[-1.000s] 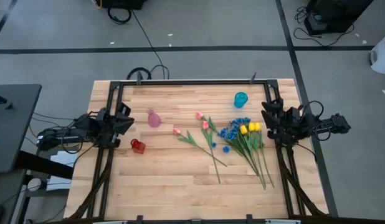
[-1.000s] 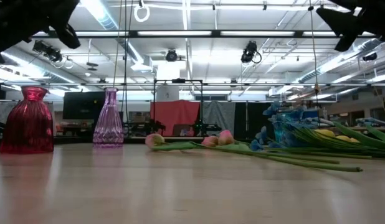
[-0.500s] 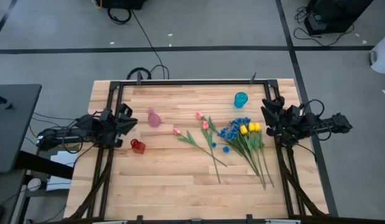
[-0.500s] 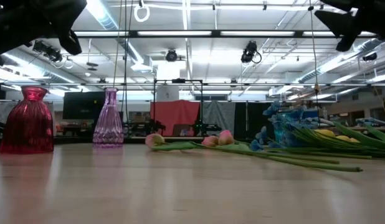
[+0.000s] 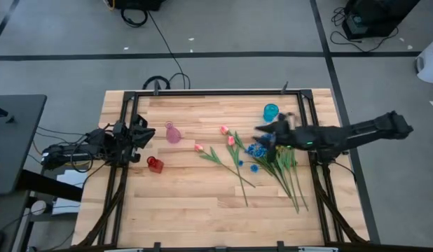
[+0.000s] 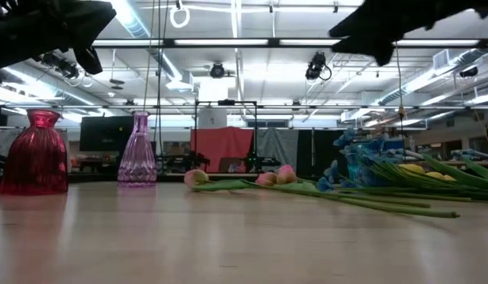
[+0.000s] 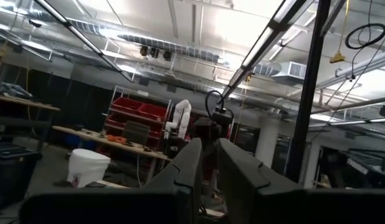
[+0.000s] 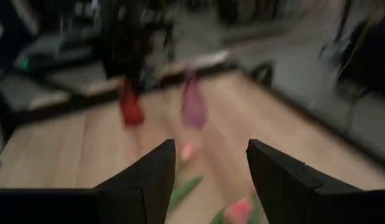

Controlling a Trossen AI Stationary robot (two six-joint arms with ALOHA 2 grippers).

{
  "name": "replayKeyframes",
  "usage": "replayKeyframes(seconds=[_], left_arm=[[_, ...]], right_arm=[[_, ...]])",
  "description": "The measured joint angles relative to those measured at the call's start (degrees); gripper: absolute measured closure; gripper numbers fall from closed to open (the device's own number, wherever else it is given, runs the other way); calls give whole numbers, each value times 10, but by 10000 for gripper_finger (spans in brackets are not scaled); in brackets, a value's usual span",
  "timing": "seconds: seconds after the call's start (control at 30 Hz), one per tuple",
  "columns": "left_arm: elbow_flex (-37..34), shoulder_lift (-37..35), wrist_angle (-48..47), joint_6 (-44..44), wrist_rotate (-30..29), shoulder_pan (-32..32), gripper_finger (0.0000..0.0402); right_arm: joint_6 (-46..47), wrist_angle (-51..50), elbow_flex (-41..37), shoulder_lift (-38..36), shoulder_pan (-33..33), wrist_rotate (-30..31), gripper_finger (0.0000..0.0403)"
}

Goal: Sort flowers into vase by color
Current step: Put the left pink flower into the blue vase

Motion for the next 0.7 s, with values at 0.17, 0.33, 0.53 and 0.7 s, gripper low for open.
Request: replayKeyframes(seconds=[0.17, 0.33, 0.53, 0.7], left_arm=[[0, 0, -8, 3, 2, 0, 345], [0, 0, -14, 3, 3, 0, 345], [0, 0, -28, 4, 39, 0, 345], [0, 0, -19, 4, 39, 0, 345]], right_arm=[[58, -72, 94, 144, -4, -59, 192], [105, -167, 183, 243, -4, -94, 192], [113, -193, 252, 331, -6, -122, 192], [136, -192, 295, 395, -9, -158, 192]])
